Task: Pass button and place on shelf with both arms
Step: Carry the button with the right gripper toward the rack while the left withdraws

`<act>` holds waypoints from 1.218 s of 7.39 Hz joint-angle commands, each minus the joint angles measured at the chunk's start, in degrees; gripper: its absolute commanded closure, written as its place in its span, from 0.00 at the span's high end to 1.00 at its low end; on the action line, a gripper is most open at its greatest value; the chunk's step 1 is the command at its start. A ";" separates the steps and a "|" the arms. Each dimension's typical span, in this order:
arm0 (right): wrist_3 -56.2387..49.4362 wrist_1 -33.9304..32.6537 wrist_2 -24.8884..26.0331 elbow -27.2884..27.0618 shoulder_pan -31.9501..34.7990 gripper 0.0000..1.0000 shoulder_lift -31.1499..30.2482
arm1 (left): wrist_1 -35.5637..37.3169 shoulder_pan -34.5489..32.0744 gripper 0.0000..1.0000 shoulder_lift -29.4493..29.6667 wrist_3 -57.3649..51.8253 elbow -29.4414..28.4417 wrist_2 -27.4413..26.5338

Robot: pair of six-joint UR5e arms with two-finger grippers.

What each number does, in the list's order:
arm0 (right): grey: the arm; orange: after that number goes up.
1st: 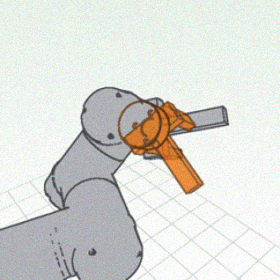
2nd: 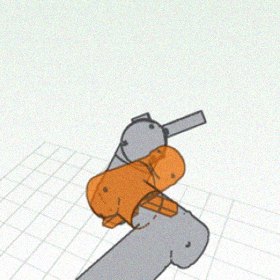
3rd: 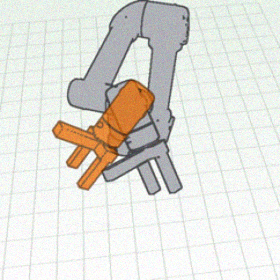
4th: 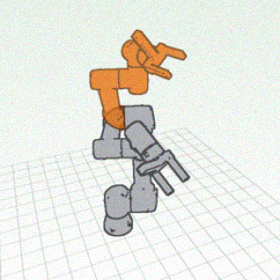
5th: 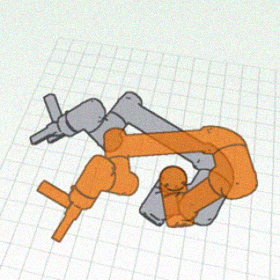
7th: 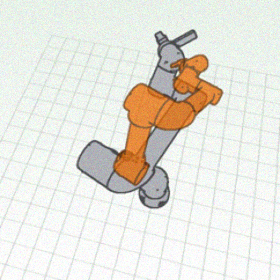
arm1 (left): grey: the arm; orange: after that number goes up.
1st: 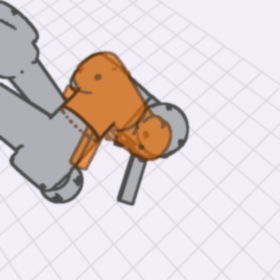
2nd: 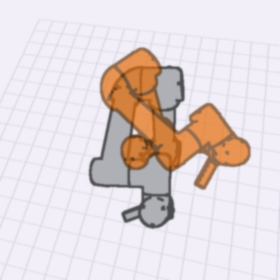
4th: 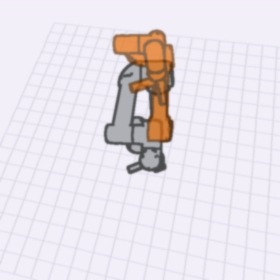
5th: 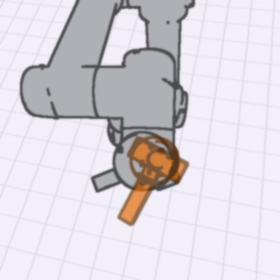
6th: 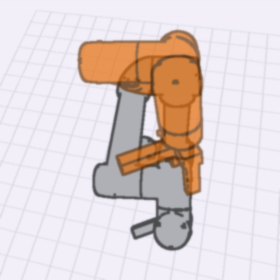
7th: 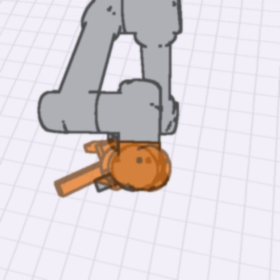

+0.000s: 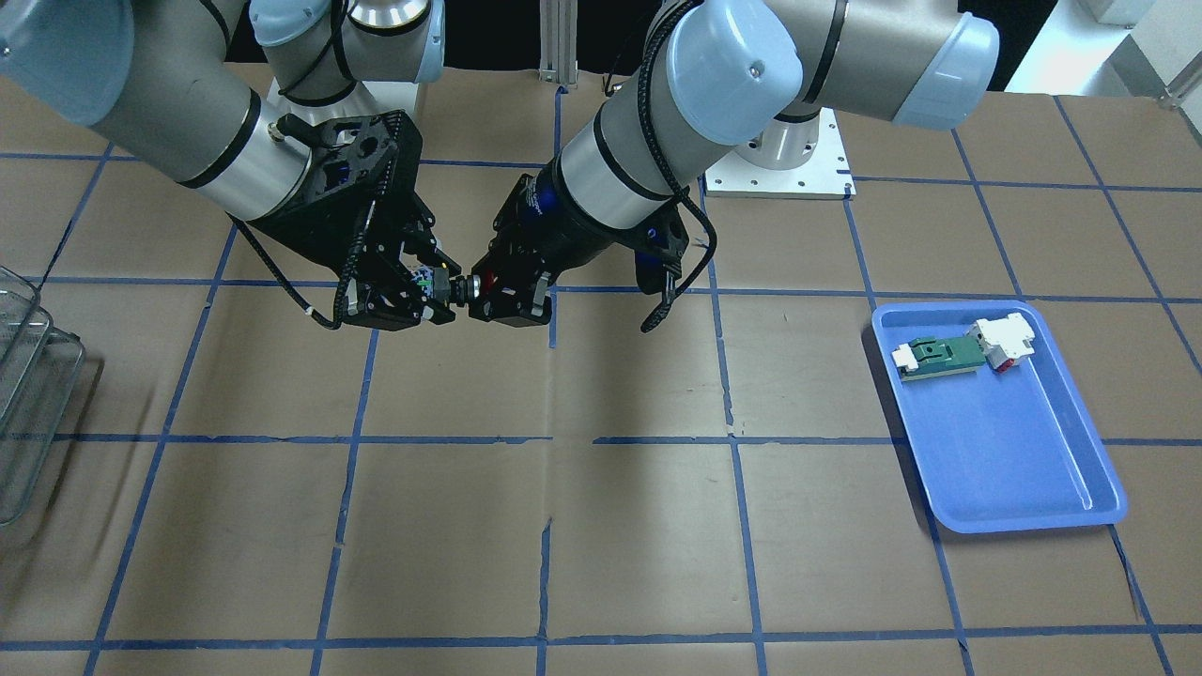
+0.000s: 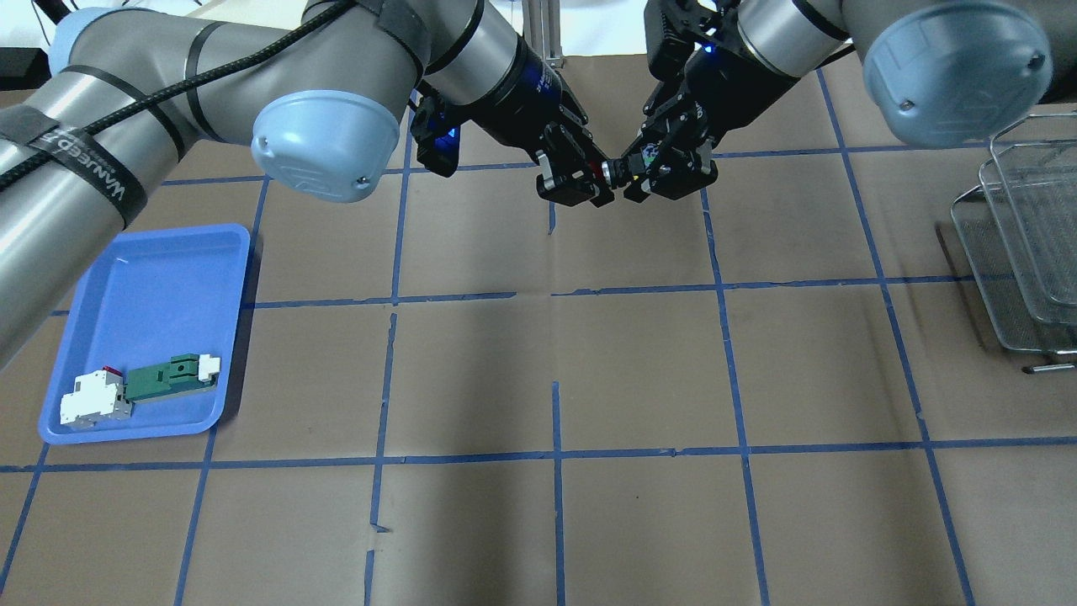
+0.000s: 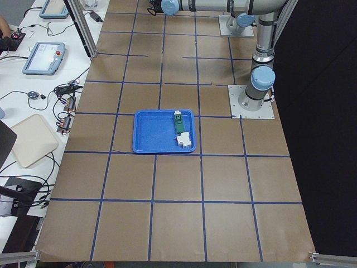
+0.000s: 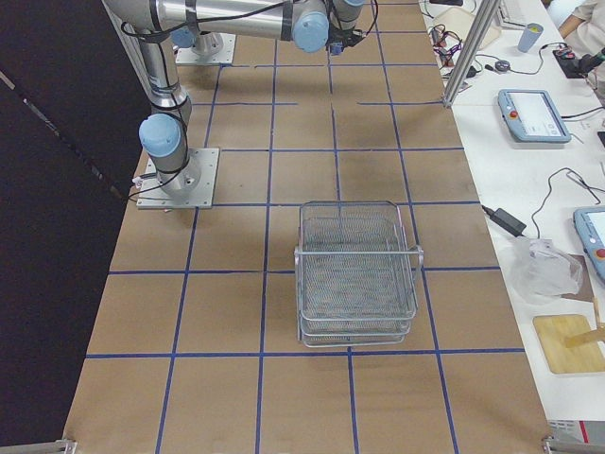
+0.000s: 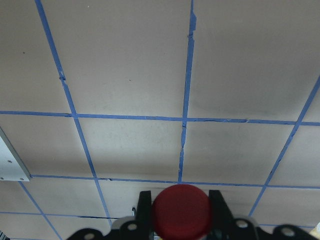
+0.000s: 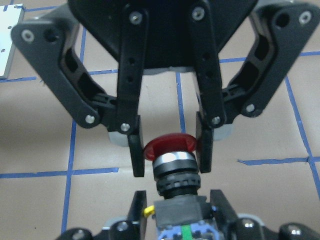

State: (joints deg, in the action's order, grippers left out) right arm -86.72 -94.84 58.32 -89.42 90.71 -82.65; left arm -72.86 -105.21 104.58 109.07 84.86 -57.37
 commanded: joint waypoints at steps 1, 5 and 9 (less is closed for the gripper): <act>0.15 0.00 0.04 -0.05 -0.01 0.00 -0.14 | 0.09 0.00 0.99 -0.17 0.35 -0.04 -0.81; -0.90 -0.17 6.35 0.04 -2.80 0.00 0.21 | 1.76 0.00 1.00 -0.26 0.35 0.49 -0.19; -15.28 0.53 10.83 0.30 -24.21 0.00 2.23 | -0.86 12.62 1.00 -0.78 -28.21 1.28 -12.85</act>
State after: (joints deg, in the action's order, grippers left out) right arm -96.53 -94.42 66.85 -89.37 73.74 -81.14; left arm -72.34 -98.00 103.90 93.28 86.17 -66.64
